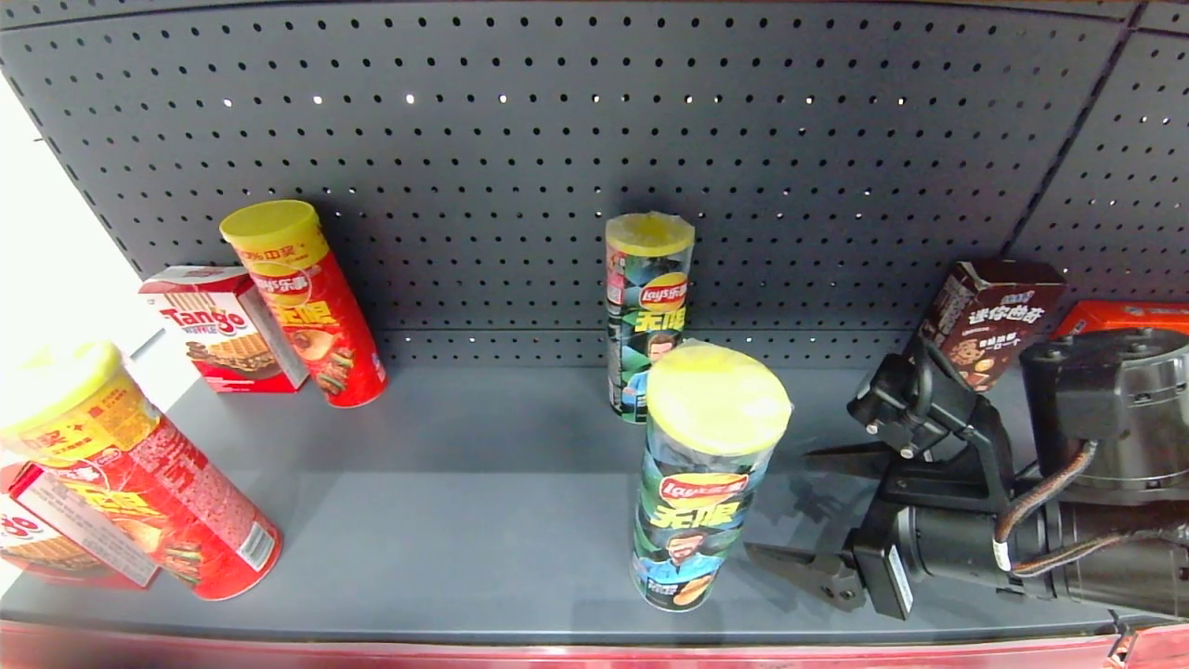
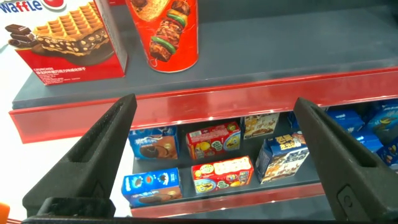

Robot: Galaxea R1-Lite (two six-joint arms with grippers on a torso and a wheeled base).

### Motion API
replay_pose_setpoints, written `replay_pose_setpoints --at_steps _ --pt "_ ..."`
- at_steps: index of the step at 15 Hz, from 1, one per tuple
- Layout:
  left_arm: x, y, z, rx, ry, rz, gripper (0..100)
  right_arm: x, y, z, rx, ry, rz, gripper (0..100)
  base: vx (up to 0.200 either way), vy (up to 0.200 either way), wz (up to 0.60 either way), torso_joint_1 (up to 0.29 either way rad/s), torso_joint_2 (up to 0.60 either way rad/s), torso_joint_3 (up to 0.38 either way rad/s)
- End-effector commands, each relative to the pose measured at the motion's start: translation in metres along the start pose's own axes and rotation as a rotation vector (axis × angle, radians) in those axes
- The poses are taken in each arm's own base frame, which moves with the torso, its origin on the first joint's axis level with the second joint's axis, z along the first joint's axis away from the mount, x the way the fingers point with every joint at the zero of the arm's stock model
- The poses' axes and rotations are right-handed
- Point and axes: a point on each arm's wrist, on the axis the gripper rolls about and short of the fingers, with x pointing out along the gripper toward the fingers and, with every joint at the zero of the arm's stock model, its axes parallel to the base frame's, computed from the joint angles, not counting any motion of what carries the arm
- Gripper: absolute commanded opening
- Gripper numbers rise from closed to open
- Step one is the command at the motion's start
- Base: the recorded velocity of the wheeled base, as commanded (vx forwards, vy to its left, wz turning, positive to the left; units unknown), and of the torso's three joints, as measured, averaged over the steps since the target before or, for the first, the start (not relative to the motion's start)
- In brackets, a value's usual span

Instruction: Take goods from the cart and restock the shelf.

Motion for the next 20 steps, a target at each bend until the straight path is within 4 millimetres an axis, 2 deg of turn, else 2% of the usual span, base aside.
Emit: replay_pose_setpoints --at_steps 1,4,10,14,20 --pt "0.000 0.000 0.000 0.001 0.001 -0.001 100 -0.005 0.003 0.000 -0.007 -0.012 0.010 100 0.000 0.000 0.00 0.000 0.00 0.000" --pt "0.000 0.000 0.000 0.001 0.001 -0.001 100 0.003 0.010 0.005 -0.022 -0.012 0.042 100 0.000 0.000 0.00 0.000 0.00 0.000" --pt "0.000 0.000 0.000 0.001 0.001 -0.001 100 0.015 0.006 0.014 -0.020 -0.018 0.034 100 0.000 0.000 0.00 0.000 0.00 0.000" --pt "0.000 0.000 0.000 0.001 0.001 -0.001 100 0.015 0.005 0.013 -0.018 -0.016 0.028 100 0.000 0.000 0.00 0.000 0.00 0.000" --pt "0.000 0.000 0.000 0.001 0.001 -0.001 100 0.009 -0.010 0.012 0.007 -0.021 -0.027 100 0.000 0.000 0.00 0.000 0.00 0.000"
